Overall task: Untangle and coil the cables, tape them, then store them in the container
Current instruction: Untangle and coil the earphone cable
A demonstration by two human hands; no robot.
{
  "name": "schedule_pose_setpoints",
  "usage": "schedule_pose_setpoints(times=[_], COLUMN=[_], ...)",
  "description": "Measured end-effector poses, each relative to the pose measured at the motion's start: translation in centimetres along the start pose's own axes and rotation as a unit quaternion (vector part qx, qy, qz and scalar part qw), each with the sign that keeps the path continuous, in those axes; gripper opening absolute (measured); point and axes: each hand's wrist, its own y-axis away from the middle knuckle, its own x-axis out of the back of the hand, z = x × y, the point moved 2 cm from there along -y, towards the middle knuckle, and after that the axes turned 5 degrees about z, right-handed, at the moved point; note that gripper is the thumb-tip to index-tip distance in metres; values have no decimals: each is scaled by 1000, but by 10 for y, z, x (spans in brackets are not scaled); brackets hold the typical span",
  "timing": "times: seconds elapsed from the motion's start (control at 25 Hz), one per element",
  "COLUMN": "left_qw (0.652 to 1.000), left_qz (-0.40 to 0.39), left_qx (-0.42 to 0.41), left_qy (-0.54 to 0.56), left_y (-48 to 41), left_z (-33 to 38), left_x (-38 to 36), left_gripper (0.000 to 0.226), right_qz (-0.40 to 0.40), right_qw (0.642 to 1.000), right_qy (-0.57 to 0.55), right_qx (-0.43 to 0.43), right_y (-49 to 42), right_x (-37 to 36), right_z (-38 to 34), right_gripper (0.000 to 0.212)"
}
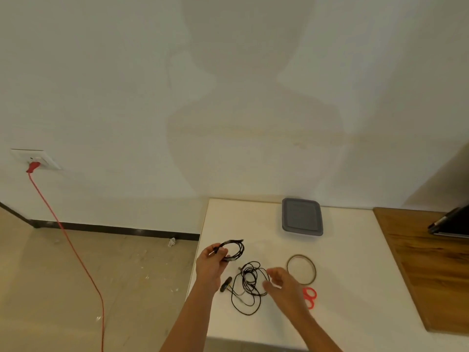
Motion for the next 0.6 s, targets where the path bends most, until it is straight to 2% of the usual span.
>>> schedule_pose_setpoints(times=[0.12,0.2,0.24,0.32,0.36,0.4,0.52,0.6], left_qw=[996,978,958,909,889,873,856,870], left_qz=[53,106,128,110,88,75,57,-54], left_qx=[-3,-64,-116,-213,-235,-245,-299,-311], left_qy=[-69,-168,-229,-342,-384,-415,-418,-379], left_y=[-41,-47,-46,-41,-38,-34,-10,24], left_z=[-27,-37,-38,-34,-32,-30,-14,2], left_x=[-1,-2,-5,-12,-14,-16,-15,-20], left_gripper=[19,21,21,25,30,34,33,25], right_qz=[3,12,15,18,30,35,37,12], right_qw=[997,992,986,970,970,979,999,997], right_qy=[54,112,159,238,236,200,11,-69], right_qx=[46,57,56,47,42,34,24,41], right_y=[-6,-9,-11,-13,-12,-13,-8,0], right_x=[-31,-50,-57,-65,-66,-64,-41,-17], right_z=[12,14,14,12,11,10,0,-18], right_gripper=[37,46,46,31,19,6,18,19])
